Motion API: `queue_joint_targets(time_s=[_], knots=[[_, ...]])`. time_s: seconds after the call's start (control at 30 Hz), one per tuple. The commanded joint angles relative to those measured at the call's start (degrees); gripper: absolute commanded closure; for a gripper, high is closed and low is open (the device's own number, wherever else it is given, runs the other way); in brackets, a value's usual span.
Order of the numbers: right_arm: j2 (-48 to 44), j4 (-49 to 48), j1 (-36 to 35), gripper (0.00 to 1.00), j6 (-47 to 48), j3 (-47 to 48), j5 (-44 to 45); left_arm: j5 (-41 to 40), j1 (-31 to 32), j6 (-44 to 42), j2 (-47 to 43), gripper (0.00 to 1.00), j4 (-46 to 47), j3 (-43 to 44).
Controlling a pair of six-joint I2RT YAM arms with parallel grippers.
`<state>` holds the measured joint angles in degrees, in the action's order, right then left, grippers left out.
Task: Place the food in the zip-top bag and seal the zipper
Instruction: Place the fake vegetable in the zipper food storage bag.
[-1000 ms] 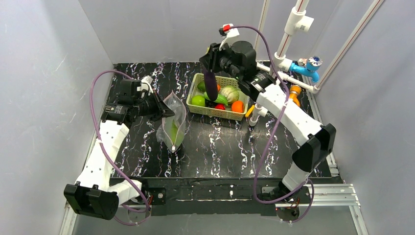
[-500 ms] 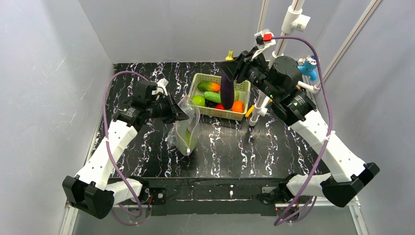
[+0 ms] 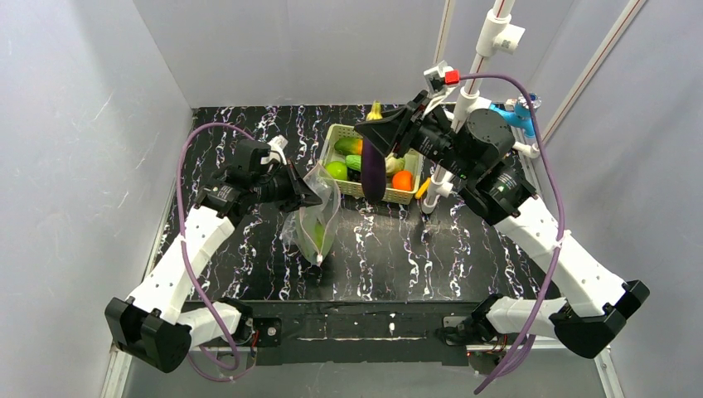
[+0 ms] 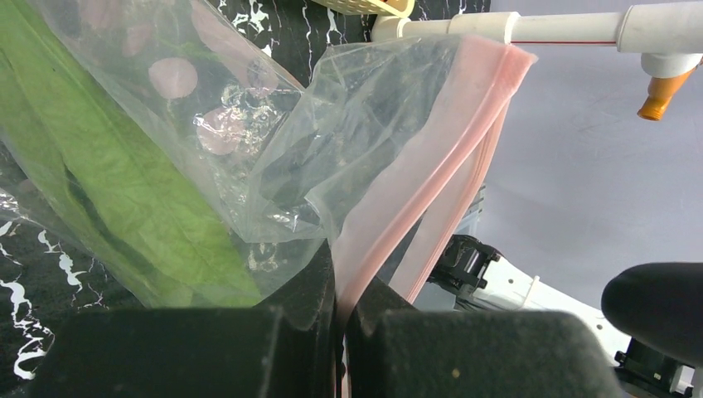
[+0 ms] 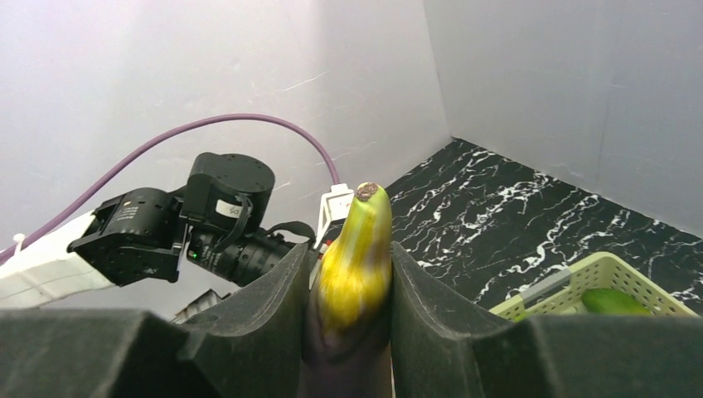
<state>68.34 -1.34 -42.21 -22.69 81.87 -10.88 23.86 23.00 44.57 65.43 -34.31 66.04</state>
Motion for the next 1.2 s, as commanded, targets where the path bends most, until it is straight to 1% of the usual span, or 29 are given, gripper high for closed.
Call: queue_joint_targets(time_s=[0.0,0.17,0.3,0.43,0.53,0.63,0.87,0.97,1.07,1.17], knots=[[1.2,-4.3,-2.1,0.99,0.2,2.4,-1.1,-0.4,0.1,-0.7,-2.2,1.00,-0.7,1.1],[4.0,-5.5,-6.2,0.99,3.2,4.7,0.3,-0.3,0.1,-1.6,-2.4,1.00,-1.9,2.2],[8.0,-11.6,-9.1,0.99,7.5,5.3,0.1,0.6,0.1,-2.3,-1.9,1.00,-3.3,4.6],[10.8,-20.5,-10.6,0.99,9.6,3.9,-1.7,1.3,0.1,-2.4,-2.2,1.00,-4.2,7.3],[12.6,-26.2,-10.9,0.99,10.3,3.1,-2.3,1.5,0.1,-2.7,-2.1,1.00,-5.5,9.6],[14.3,-32.0,-10.9,0.99,13.0,1.4,-4.2,2.0,0.1,-2.8,-2.1,1.00,-6.0,10.9],[17.1,-34.0,-10.7,0.99,17.6,0.2,-5.0,2.1,0.1,-4.3,-2.3,1.00,-8.4,12.3],[16.6,-34.0,-10.7,0.99,19.4,-3.2,-5.7,1.5,0.1,-4.3,-2.8,1.00,-8.4,12.1],[14.6,-37.8,-10.8,0.99,20.1,-9.7,-3.9,1.3,0.0,-4.2,-3.3,1.00,-8.3,11.7],[13.4,-38.6,-10.7,0.98,20.0,-13.2,-4.3,2.0,0.1,-3.3,-3.4,1.00,-7.4,10.8]])
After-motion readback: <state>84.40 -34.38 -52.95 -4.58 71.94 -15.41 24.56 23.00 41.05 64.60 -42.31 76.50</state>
